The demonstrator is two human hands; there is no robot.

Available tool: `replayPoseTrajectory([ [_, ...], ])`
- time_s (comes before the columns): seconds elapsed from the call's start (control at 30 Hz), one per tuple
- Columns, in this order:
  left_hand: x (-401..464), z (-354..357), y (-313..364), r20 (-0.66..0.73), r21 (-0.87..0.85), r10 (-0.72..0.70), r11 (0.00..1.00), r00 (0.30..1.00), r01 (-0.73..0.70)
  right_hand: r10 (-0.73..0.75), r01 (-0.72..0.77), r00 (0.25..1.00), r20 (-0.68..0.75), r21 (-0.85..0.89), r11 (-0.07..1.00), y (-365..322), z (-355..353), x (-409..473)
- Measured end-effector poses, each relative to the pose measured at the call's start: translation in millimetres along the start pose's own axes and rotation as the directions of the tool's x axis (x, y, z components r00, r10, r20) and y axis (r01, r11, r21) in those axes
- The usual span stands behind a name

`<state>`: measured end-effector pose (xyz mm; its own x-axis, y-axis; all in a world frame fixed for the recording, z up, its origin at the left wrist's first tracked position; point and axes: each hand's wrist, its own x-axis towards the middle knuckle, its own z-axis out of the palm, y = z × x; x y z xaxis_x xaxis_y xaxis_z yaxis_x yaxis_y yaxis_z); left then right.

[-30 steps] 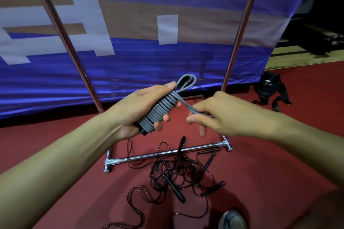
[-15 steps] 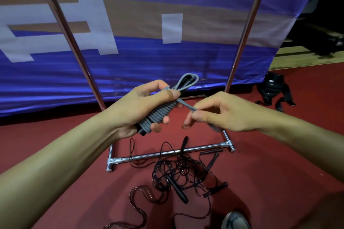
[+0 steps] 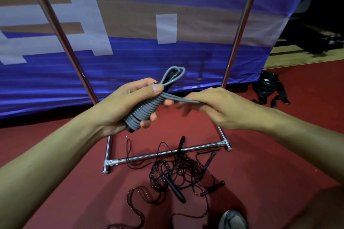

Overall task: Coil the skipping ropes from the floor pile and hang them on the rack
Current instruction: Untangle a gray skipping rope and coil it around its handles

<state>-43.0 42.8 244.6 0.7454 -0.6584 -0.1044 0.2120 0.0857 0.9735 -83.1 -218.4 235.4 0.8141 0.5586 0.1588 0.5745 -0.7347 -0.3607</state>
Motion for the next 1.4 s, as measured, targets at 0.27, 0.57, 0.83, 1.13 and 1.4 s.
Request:
replayPoseTrajectory([
  [0.27, 3, -31, -7, 0.013, -0.004, 0.001, 1.0, 1.0, -0.001, 0.102, -0.102, 0.995, 0.005, 0.085, 0.991, -7, 2, 5],
  [0.57, 2, -16, -21, 0.253, 0.007, -0.161, 0.986, 0.954, 0.165, 0.141, -0.106, 0.985, 0.101, -0.293, 0.95, 6, 5, 11],
  [0.83, 6, 12, -36, 0.524, 0.198, -0.368, 0.93, 0.768, 0.311, 0.061, -0.042, 0.998, 0.016, -0.543, 0.839, 4, 10, 22],
  [1.13, 5, 19, -38, 0.312, 0.342, -0.361, 0.906, 0.879, 0.25, -0.194, 0.237, 0.97, 0.143, -0.426, 0.873, -4, -13, 25],
  [1.4, 7, -1, -35, -0.012, 0.431, -0.247, 0.873, 0.969, 0.228, 0.07, -0.022, 0.98, 0.186, -0.245, 0.969, -9, -26, 14],
])
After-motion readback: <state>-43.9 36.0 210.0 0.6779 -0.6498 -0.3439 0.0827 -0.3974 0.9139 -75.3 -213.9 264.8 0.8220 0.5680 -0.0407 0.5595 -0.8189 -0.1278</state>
